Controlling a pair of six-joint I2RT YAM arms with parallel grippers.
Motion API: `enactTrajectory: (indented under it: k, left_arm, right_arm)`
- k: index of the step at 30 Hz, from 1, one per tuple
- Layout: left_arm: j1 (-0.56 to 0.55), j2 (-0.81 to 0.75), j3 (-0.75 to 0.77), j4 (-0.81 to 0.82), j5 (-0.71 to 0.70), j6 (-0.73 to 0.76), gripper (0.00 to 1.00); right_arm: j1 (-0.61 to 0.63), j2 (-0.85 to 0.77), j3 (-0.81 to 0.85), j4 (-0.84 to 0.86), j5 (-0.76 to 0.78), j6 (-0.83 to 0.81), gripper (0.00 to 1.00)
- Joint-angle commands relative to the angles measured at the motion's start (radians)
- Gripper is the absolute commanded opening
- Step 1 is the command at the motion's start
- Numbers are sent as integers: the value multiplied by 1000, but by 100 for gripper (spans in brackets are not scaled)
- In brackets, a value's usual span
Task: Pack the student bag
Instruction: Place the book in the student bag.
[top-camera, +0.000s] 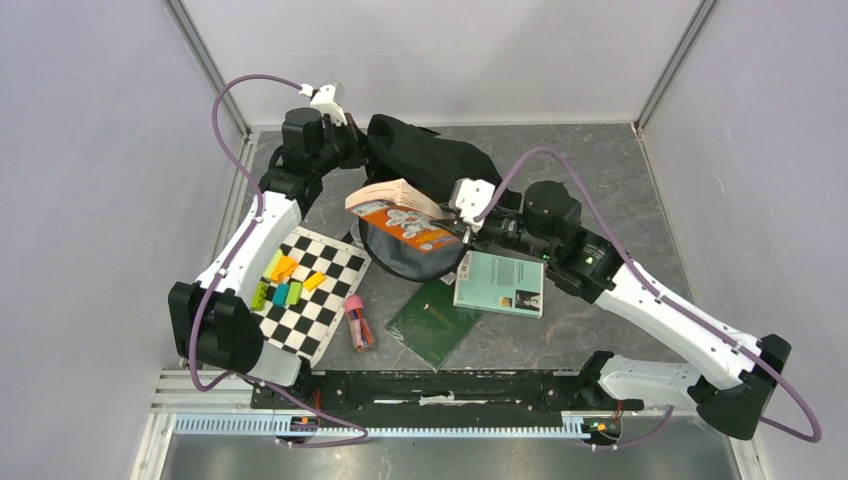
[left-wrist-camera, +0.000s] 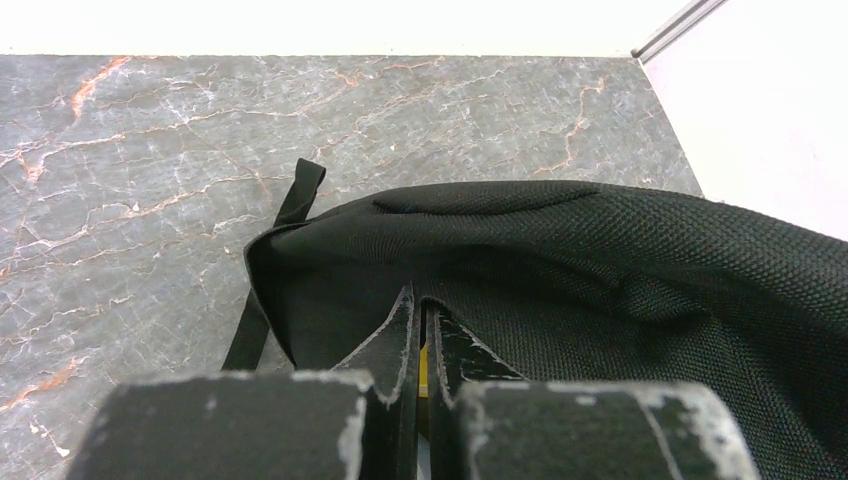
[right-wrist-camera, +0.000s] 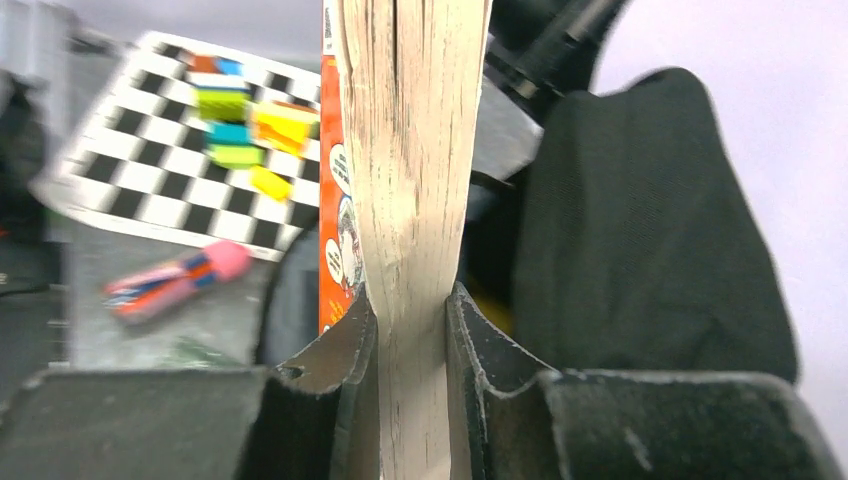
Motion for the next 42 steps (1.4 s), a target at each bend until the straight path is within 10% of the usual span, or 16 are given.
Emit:
enactTrajectory:
  k: [1,13,42]
  left_arm:
    - [3,-37,34,18,37,30,2]
    - [3,-45,34,20,44,40,2]
    - [3,-49,70,32,60,58,2]
  right_arm:
    - [17,4,-54,295,284,-301,0]
    - [17,116,-120,555,448,-595,0]
    - [-137,275,-123,356,391,-633,0]
